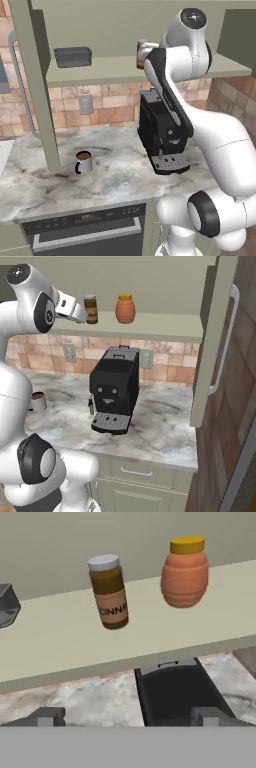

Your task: Pick the cinnamon and honey bottle from the cabinet and place them next to the mug.

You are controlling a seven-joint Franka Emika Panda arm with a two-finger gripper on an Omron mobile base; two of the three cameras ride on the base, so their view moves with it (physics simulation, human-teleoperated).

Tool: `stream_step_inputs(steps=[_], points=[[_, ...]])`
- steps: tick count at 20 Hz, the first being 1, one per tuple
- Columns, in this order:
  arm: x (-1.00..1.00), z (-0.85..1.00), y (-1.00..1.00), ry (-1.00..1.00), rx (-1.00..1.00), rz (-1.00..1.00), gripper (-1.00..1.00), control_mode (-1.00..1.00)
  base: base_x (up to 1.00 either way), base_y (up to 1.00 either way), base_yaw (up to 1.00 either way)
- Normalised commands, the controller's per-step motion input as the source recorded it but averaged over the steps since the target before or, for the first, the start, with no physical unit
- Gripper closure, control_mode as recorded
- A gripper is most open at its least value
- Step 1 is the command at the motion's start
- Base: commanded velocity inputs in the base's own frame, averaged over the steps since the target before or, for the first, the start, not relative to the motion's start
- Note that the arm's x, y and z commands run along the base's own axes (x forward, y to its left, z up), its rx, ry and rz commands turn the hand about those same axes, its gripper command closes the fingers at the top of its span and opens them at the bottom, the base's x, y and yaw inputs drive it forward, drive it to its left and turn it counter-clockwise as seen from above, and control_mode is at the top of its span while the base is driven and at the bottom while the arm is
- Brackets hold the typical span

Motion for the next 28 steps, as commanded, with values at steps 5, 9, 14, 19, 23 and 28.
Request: stream_step_inputs(steps=[5,9,14,19,23,28], points=[[0.09,0.06,-0.01,-0.01,0.00,0.00,-1.00,-1.00,0.00,0.00,0.00],[0.11,0.18,-0.15,0.01,0.00,0.02,-1.00,-1.00,0.00,0.00,0.00],[0.06,0.02,-0.17,0.00,0.00,0.07,-1.00,-1.00,0.00,0.00,0.00],[0.07,0.00,-0.02,0.00,0.00,0.08,-1.00,-1.00,0.00,0.00,0.00],[0.00,0.00,0.02,-0.01,0.00,0.04,-1.00,-1.00,0.00,0.00,0.00],[0.13,-0.04,0.07,-0.01,0.00,0.00,-1.00,-1.00,0.00,0.00,0.00]])
